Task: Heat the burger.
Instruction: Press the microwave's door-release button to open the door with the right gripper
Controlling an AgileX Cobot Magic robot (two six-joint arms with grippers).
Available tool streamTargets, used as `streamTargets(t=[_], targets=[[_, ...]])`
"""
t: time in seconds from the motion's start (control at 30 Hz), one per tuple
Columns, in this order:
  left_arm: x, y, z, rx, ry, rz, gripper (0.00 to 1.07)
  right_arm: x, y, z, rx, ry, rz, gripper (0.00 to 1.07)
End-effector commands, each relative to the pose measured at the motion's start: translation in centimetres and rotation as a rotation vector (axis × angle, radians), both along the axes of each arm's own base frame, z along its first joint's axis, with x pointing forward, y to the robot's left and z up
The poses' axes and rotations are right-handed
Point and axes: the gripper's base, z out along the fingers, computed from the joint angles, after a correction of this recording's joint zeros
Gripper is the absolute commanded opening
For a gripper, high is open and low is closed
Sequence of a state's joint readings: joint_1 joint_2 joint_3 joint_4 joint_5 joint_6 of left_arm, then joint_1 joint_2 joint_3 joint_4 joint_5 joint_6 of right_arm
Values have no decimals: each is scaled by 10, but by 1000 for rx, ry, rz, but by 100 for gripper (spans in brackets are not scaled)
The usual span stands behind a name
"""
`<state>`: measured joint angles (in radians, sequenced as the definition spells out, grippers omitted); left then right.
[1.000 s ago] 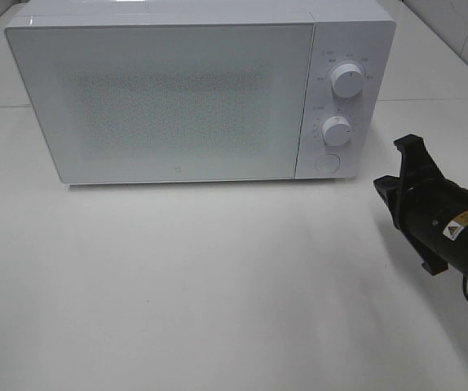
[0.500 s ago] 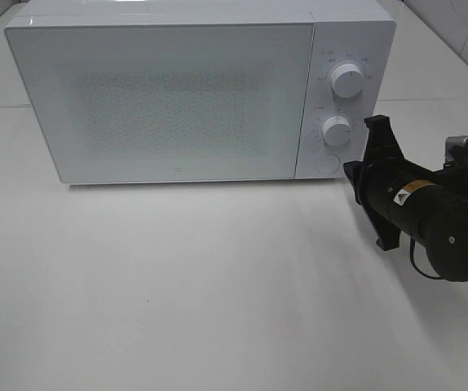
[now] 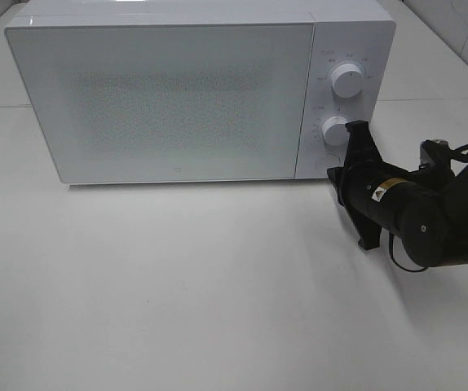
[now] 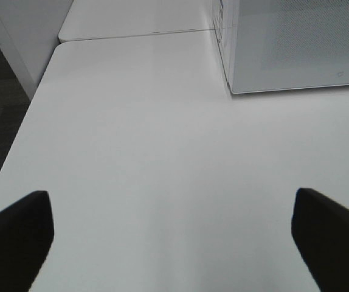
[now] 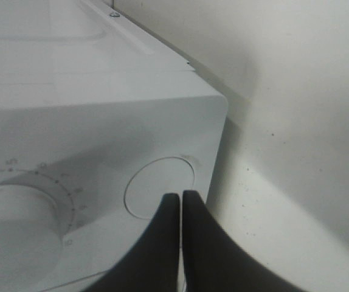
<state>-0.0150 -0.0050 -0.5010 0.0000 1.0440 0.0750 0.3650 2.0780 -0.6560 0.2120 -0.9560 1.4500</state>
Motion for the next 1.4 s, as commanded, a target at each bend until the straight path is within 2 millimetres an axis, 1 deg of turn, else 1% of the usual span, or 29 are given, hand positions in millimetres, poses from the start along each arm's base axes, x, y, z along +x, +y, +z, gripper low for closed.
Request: streamTargets(t=[0.03, 0.23, 0.37, 0.5, 0.83, 1.1, 1.23, 1.4], targets=[[-2, 0, 0, 1, -28, -1, 101, 5, 3, 2, 7, -14, 10, 0], [-2, 0, 0, 1, -28, -1, 101, 9, 4, 4, 12, -24, 6, 0], [-2, 0, 0, 1, -28, -1, 101, 10, 4, -2, 7, -16, 10, 0], [-2, 0, 0, 2, -28, -1, 101, 10, 4, -3, 16, -14, 6, 0], [-2, 0, 0, 1, -28, -1, 101, 25, 10, 6, 29, -80, 9, 0], [-2, 0, 0, 1, -28, -1, 101, 29, 10, 9, 28, -106, 1, 0], [-2, 0, 0, 1, -28, -1, 101, 34, 9, 16, 27, -175, -22, 0], [-2, 0, 0, 1, -28, -1, 101, 37, 9, 20, 34, -208, -42, 0]])
